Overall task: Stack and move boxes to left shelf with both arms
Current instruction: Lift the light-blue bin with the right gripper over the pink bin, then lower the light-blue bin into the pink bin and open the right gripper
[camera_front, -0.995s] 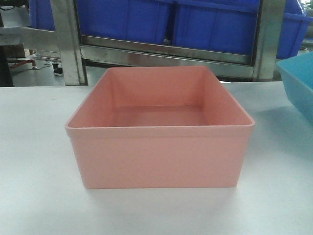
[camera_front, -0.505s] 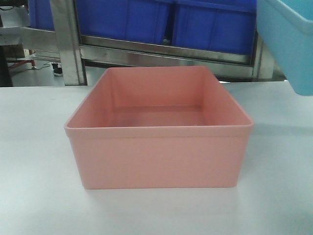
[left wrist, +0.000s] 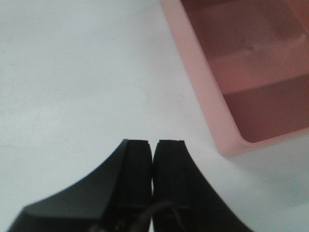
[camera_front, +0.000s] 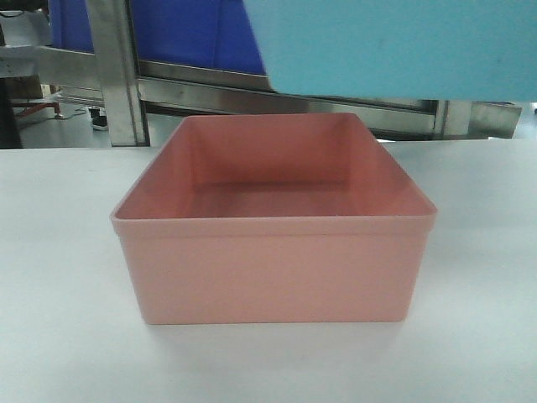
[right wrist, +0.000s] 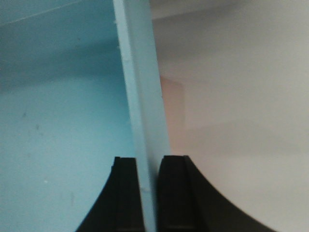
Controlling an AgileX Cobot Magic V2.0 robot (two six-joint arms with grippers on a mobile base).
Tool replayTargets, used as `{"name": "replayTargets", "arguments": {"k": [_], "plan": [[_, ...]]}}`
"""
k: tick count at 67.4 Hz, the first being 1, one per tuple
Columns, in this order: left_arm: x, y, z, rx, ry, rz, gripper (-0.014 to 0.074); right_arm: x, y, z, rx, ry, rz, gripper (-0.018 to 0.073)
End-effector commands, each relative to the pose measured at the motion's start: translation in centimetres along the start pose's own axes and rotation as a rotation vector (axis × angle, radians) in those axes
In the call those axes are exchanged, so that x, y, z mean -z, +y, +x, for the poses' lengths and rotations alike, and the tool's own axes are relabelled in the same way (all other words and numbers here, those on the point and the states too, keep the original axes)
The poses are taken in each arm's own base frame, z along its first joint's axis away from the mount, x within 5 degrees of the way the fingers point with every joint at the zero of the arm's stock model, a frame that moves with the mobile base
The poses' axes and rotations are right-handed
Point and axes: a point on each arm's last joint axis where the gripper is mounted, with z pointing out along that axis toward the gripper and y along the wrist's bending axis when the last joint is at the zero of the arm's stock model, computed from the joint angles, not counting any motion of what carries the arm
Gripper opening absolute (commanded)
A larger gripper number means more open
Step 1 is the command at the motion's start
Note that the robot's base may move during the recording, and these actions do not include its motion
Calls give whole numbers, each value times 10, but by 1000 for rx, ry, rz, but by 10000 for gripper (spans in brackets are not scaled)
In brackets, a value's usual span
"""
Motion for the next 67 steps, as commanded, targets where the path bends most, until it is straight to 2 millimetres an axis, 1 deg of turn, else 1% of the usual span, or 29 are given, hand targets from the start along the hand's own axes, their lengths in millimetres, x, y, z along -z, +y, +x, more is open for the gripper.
{"name": "replayTargets", "arguments": {"k": [1,5,14,27,51,59,67], "plan": [[8,-2,-13,-4,-93,23,-8,22,30,-14,-70,-183,-87,56],[8,-3,-14,-4,-100,25,-8,16,39,-11,-94,-187,-98,56],[8,-3,-15,-4,-109,28,-8,2,53,-6,-131,-175,-105,56],[8,-3,-15,-1,-110,30,-8,-24,64,4,-169,-119,-97,56],[8,-5,-17,22,-130,50,-8,-76,64,15,-165,-42,-69,56],[8,-6,-18,34,-142,60,-8,-87,60,19,-155,-23,-49,56],[8,-6,-18,40,-141,64,-8,-92,58,21,-138,-12,-28,56]]}}
